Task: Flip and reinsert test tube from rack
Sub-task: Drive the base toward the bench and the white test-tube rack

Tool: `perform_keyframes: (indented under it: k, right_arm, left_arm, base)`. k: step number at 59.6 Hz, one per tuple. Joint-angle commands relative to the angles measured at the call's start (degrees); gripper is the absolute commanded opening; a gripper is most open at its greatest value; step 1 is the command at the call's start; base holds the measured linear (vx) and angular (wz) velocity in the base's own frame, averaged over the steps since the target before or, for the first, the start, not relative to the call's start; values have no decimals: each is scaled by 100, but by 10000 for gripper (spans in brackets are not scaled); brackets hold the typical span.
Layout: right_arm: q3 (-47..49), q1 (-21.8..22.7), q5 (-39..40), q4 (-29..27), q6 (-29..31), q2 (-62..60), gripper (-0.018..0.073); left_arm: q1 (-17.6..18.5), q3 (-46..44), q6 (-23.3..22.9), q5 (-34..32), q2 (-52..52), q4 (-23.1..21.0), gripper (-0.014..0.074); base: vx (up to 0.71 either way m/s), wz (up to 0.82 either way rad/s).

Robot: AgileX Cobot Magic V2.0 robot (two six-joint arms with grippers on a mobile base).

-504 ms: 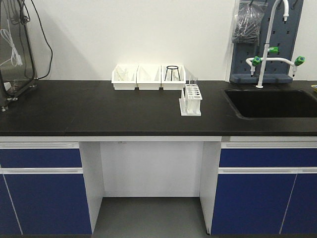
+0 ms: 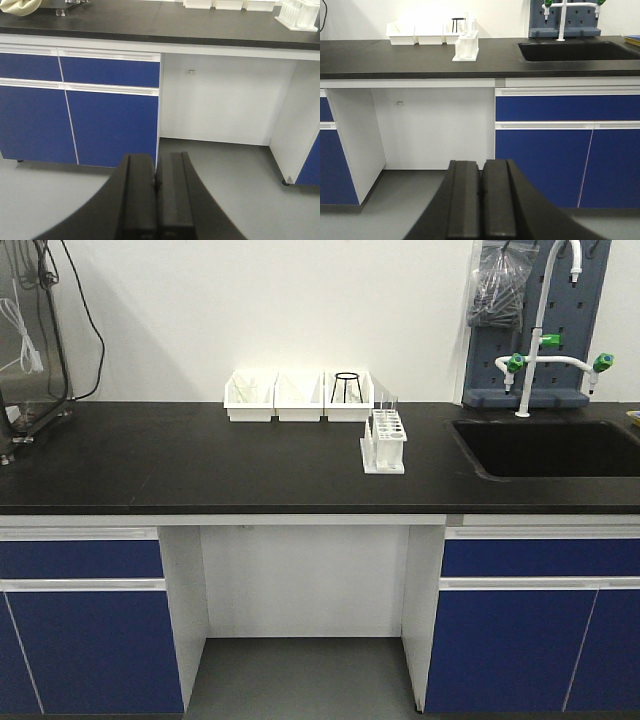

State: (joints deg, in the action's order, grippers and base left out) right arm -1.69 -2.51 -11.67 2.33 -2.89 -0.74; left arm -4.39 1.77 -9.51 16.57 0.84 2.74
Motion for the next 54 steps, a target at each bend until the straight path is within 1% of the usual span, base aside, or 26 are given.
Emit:
perform_keyframes:
  k: [1, 29, 54]
  right_arm:
    - [-10, 36, 455, 23, 39, -46, -12]
    - [-10, 36, 455, 23, 39, -46, -12]
    - [-10, 36, 476, 23, 39, -46, -12]
  left_arm:
    - [40, 5, -1, -500, 72, -21, -6]
    - [40, 5, -1, -500, 72, -21, -6]
    - [40, 5, -1, -500, 72, -21, -6]
  base:
    - [0, -2]
    - [6, -2]
    - [28, 4]
